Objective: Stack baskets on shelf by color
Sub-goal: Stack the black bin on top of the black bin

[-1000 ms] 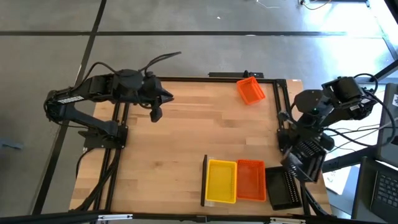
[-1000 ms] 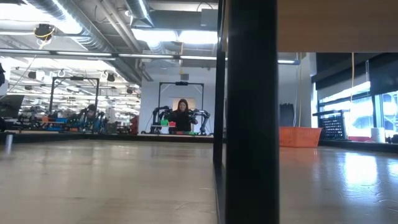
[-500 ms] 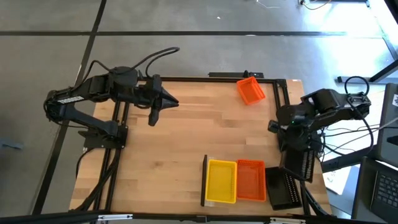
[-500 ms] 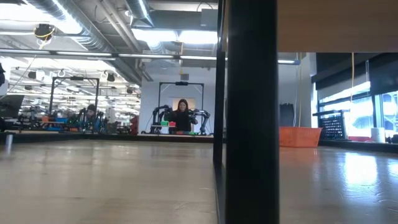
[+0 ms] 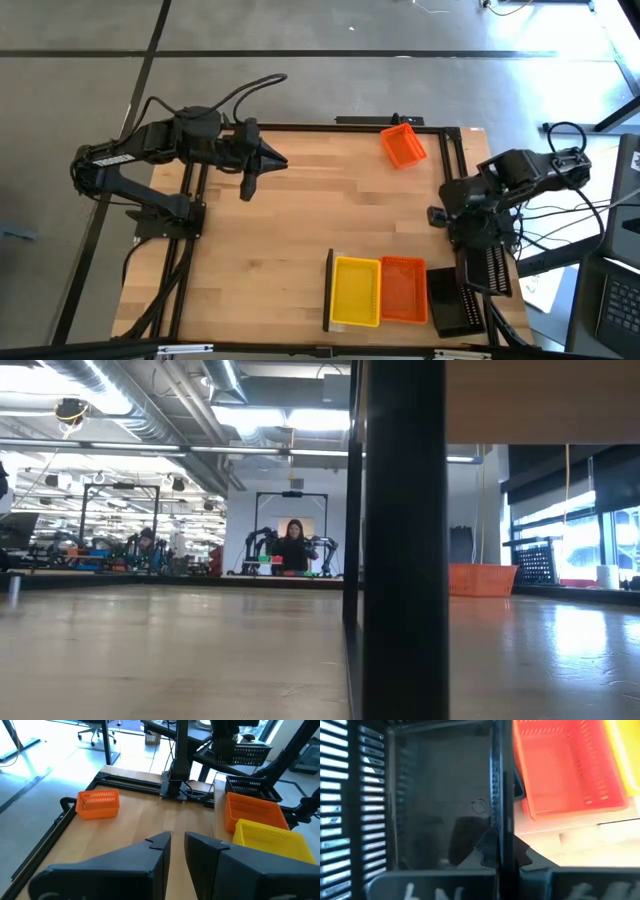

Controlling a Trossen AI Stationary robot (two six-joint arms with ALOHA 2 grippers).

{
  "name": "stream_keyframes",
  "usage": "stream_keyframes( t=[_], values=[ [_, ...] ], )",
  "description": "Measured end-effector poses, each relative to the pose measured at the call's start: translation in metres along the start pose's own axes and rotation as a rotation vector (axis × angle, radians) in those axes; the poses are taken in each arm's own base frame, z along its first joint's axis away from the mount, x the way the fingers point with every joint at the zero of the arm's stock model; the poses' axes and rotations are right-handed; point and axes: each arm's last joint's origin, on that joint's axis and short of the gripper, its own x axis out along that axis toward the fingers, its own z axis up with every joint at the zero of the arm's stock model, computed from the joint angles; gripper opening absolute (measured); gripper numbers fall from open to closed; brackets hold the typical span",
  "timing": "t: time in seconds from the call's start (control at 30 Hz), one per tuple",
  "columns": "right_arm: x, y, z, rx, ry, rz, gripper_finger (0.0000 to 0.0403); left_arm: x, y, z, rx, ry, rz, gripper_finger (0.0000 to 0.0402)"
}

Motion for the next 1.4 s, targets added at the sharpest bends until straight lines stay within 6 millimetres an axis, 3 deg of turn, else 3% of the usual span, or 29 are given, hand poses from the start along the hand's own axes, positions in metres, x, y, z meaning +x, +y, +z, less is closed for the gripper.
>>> stream_keyframes(
  t=[0.67, 1.07, 1.4],
  values=[
    [0.033, -0.024, 0.053, -0.04, 0.024, 0.093, 0.0, 0.0, 0.0, 0.0, 0.034, 0.001, 0.0, 0.0047],
    [0.057, -0.034, 0.064, -0.03, -0.029, 0.196, 0.0, 0.0, 0.0, 0.0, 0.032, 0.001, 0.0, 0.0047],
    [0.07, -0.045, 0.071, -0.087, -0.05, 0.185, 0.0, 0.0, 0.0, 0.0, 0.029, 0.001, 0.0, 0.0047]
  ],
)
